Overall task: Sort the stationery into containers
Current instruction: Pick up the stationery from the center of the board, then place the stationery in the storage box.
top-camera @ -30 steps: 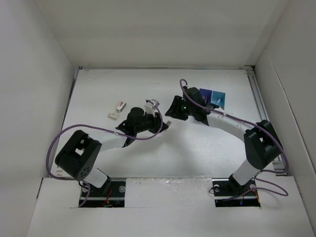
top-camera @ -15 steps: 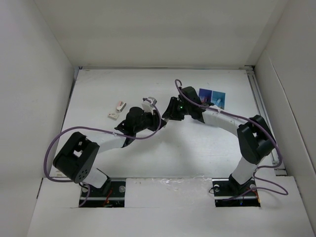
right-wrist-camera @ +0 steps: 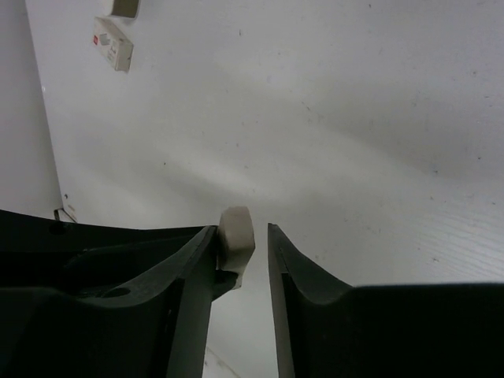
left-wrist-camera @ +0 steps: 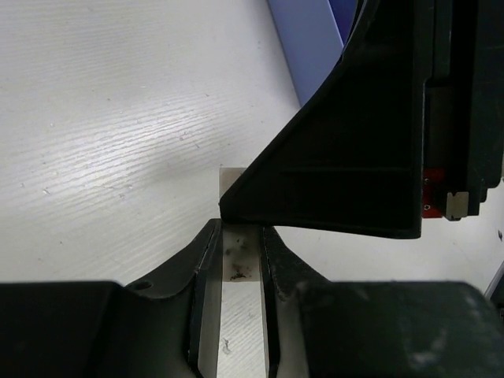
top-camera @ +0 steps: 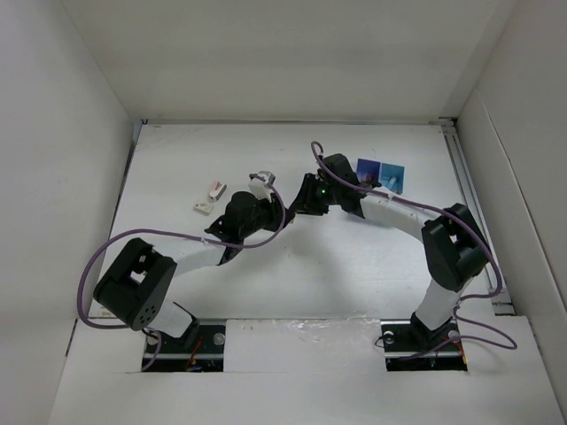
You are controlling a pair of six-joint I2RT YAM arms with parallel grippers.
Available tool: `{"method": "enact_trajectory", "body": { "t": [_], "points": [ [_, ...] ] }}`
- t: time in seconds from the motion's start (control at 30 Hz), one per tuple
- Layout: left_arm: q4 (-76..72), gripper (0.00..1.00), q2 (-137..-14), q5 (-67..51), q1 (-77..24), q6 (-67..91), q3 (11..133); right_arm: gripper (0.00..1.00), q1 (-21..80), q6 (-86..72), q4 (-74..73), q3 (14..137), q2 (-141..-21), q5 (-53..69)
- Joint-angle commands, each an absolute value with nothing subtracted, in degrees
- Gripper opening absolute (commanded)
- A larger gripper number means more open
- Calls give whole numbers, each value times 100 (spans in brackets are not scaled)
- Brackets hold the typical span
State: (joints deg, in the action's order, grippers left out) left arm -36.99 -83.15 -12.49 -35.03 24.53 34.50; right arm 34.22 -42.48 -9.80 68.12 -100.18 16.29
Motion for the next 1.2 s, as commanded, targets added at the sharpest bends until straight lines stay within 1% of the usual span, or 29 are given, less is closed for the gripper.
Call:
{"method": "enact_trajectory", "body": {
  "t": [0.0, 0.07, 0.17, 0.2, 0.3, 0.33, 0.37, 0.4, 0.47, 0.5, 0.6, 0.7, 0.83, 0.97, 1.17],
  "points": [
    [-4069, 0, -8033, -985, -3489, 2619, 3445, 36, 3472, -4175, -967, 7058, -10055, 1775],
    [-4069, 0, -8033, -923, -3489, 2671, 3445, 34, 3472, -4175, -967, 7058, -10055, 1775],
    [-4069, 0, -8085, -923, -3489, 2672, 3498, 24, 3472, -4175, -967, 7058, -10055, 1775],
    [-4069, 0, -8086, -923, -3489, 2672, 3498, 17, 3472, -4175, -967, 7058, -10055, 1775],
    [-4069, 0, -8086, -984, -3489, 2672, 3498, 9, 3472, -4175, -967, 7058, -10055, 1828],
    [-4069, 2, -8138, -984, -3489, 2672, 3498, 6, 3419, -4227, -967, 7058, -9994, 1828],
    [-4069, 17, -8139, -1063, -3489, 2672, 3498, 5, 3419, -4228, -967, 7005, -9993, 1828],
    [-4069, 27, -8139, -1063, -3489, 2672, 3498, 5, 3358, -4228, -906, 6935, -9932, 1828],
    [-4069, 40, -8139, -1203, -3489, 2672, 3498, 2, 3297, -4332, -817, 6882, -9826, 1767],
    [-4069, 49, -8139, -1204, -3489, 2672, 3498, 2, 3235, -4333, -739, 6804, -9730, 1767],
    [-4069, 57, -8016, -1204, -3489, 2619, 3498, 1, 3173, -4456, -615, 6662, -9519, 1653],
    [-4008, 62, -7858, -1257, -3489, 2567, 3498, 0, 3041, -4509, -545, 6530, -9370, 1600],
    [-3867, 66, -7603, -1257, -3489, 2566, 3551, 0, 2848, -4561, -483, 6390, -9220, 1468],
    [-3754, 69, -7366, -1318, -3489, 2514, 3551, 0, 2629, -4562, -483, 6275, -8974, 1310],
    [-3499, 69, -7155, -1257, -3489, 2514, 3604, 0, 2356, -4737, -483, 6100, -8561, 1029]
  ]
}}
